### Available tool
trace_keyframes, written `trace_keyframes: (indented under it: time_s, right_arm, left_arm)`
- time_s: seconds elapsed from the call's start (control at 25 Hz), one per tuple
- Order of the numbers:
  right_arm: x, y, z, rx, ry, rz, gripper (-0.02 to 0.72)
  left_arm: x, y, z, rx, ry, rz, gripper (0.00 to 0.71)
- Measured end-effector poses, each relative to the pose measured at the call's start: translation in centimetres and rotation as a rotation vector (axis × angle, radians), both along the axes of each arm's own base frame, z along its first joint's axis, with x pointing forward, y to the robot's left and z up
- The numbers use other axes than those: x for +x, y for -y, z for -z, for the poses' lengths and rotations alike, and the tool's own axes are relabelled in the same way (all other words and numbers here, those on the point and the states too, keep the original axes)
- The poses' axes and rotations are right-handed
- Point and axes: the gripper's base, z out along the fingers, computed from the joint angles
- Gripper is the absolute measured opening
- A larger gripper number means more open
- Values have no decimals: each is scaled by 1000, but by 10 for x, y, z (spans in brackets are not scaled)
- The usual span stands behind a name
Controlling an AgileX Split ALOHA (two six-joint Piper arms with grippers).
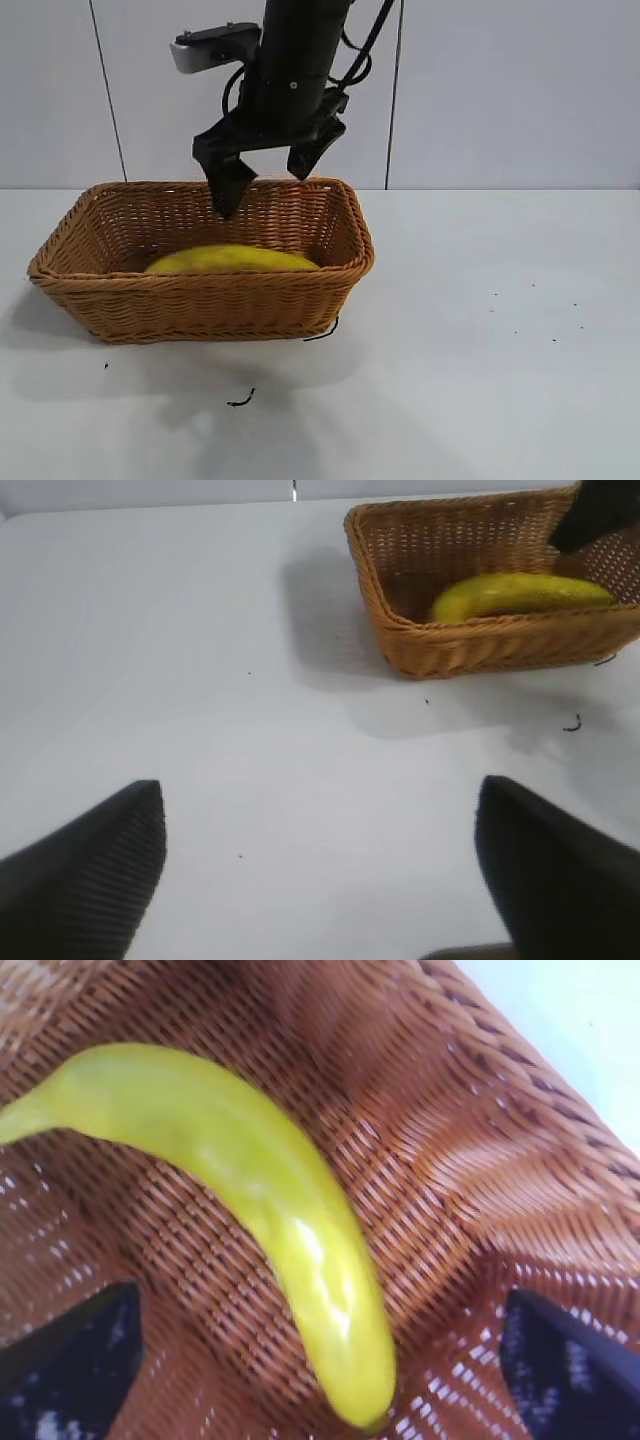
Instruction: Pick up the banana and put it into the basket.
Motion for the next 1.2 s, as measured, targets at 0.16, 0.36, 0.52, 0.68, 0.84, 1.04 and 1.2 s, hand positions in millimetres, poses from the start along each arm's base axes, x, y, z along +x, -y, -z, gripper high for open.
trace_keyframes:
  time_s: [0.16, 0.36, 0.52, 0.68, 0.84, 1.04, 1.2]
  right_arm:
    - [7, 14, -22, 4, 15, 68, 689]
    - [33, 64, -25, 23, -21, 267, 689]
    - [53, 123, -24, 27, -59, 442, 689]
    - [68, 183, -23, 28, -79, 578, 689]
    - [76, 237, -23, 31, -81, 692, 689]
    - [77, 289, -23, 42, -84, 797, 689]
    - [75, 306, -19, 68, -112, 831, 689]
  left_arm:
    - [0, 0, 0, 0, 0, 0, 634]
    - [0, 0, 0, 0, 0, 0, 634]
    - [0, 0, 0, 0, 0, 0, 634]
    - [0, 0, 0, 0, 0, 0, 634]
    - [0, 0, 0, 0, 0, 0, 634]
    - [0, 0, 0, 0, 0, 0, 634]
    - [0, 0, 0, 0, 0, 0, 634]
